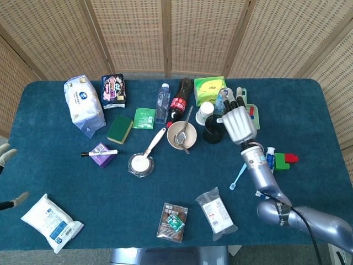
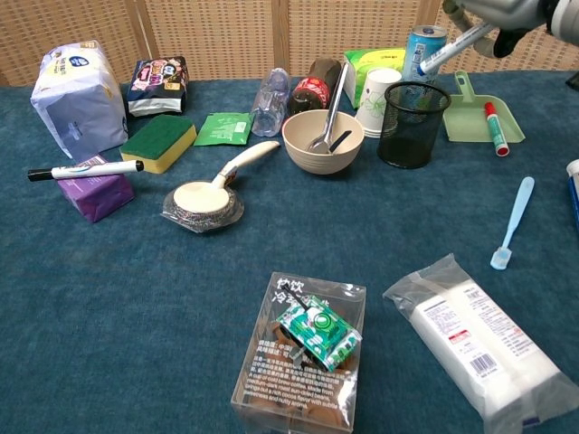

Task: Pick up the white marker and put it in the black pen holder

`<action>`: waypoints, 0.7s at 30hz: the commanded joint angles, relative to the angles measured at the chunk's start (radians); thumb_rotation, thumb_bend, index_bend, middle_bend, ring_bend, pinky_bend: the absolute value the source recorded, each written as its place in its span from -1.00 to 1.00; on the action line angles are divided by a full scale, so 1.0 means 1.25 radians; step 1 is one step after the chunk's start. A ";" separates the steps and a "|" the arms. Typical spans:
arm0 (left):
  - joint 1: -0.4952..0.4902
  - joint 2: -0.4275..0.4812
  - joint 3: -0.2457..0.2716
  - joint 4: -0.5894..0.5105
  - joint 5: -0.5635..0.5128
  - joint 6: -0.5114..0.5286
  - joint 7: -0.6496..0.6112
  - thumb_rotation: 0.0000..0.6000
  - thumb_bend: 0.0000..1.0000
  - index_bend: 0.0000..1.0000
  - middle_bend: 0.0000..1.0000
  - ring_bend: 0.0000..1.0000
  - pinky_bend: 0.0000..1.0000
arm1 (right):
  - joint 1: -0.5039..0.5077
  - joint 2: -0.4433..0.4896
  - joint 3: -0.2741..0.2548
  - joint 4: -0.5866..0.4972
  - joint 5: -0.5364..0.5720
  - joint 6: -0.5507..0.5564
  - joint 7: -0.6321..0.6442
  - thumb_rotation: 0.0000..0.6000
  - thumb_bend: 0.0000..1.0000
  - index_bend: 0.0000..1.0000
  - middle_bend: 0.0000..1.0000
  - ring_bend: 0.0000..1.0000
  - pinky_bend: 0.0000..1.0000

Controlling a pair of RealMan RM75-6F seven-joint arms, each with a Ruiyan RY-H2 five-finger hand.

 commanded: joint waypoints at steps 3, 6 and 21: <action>0.000 0.003 -0.001 0.002 -0.001 0.000 -0.011 1.00 -0.88 -0.78 -1.00 -1.00 -1.00 | 0.030 -0.004 -0.057 0.035 0.006 -0.012 -0.077 1.00 0.02 0.14 -0.88 -1.00 -0.69; -0.001 0.004 -0.003 0.005 -0.002 0.000 -0.017 1.00 -0.88 -0.78 -1.00 -1.00 -1.00 | 0.036 -0.009 -0.072 0.039 0.008 -0.007 -0.094 1.00 0.02 0.14 -0.88 -1.00 -0.68; -0.003 0.007 -0.005 0.007 -0.007 -0.002 -0.026 1.00 -0.88 -0.78 -1.00 -1.00 -1.00 | 0.074 -0.057 -0.109 0.035 0.038 0.046 -0.212 1.00 -0.07 -0.76 -1.00 -1.00 -0.64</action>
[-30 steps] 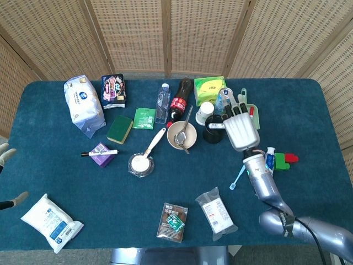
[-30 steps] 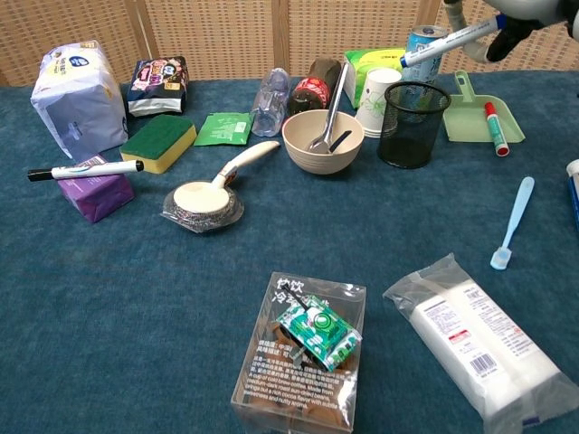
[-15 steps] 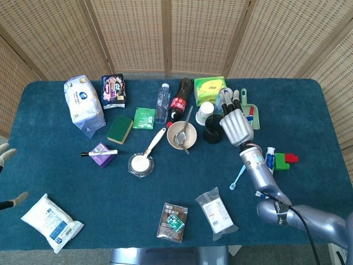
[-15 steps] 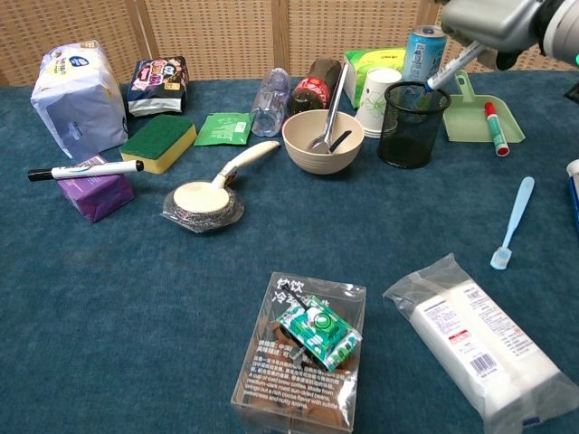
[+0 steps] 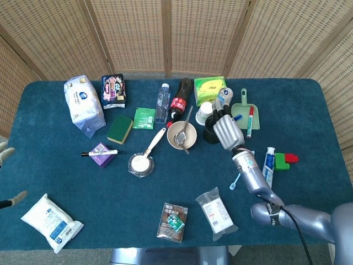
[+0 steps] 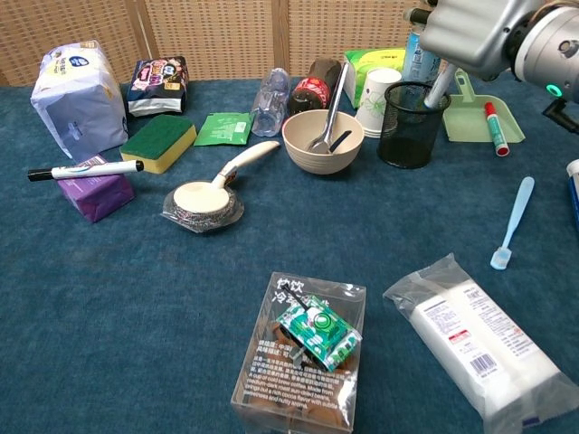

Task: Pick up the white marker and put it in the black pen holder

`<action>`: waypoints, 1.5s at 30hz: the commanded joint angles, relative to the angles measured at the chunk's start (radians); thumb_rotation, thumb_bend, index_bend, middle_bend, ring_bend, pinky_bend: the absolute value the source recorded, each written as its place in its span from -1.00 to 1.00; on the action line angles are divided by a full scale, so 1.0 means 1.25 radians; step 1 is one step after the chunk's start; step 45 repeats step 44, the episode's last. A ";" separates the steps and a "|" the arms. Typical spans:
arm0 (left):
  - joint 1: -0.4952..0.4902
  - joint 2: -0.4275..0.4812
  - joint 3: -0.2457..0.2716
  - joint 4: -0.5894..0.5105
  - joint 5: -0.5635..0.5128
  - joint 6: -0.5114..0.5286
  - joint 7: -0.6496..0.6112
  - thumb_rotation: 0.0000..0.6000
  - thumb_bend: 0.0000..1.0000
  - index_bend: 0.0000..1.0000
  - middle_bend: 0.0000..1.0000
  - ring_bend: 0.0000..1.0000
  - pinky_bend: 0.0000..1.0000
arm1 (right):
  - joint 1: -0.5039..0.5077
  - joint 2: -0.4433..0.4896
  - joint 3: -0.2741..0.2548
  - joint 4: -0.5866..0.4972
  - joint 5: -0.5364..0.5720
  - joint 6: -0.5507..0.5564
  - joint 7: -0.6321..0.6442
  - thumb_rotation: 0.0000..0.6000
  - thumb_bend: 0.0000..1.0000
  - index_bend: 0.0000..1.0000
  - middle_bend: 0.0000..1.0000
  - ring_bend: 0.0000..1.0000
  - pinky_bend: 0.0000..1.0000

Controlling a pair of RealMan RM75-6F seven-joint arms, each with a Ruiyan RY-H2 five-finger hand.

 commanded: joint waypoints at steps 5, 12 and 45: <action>0.000 0.002 -0.001 0.001 -0.001 0.000 -0.005 1.00 -0.88 -0.78 -1.00 -1.00 -1.00 | 0.014 -0.004 -0.002 -0.022 0.027 0.021 -0.022 1.00 -0.10 -1.00 -1.00 -1.00 -0.64; 0.000 0.005 -0.001 0.005 -0.002 0.000 -0.016 1.00 -0.88 -0.78 -1.00 -1.00 -1.00 | -0.012 0.033 0.022 -0.071 -0.006 0.079 0.097 1.00 -0.09 -1.00 -1.00 -1.00 -0.64; 0.013 -0.030 0.005 -0.026 0.004 0.024 0.105 1.00 -0.88 -0.78 -1.00 -1.00 -1.00 | -0.527 0.271 -0.150 -0.070 -0.309 0.353 1.218 1.00 -1.00 -0.95 -1.00 -1.00 -0.81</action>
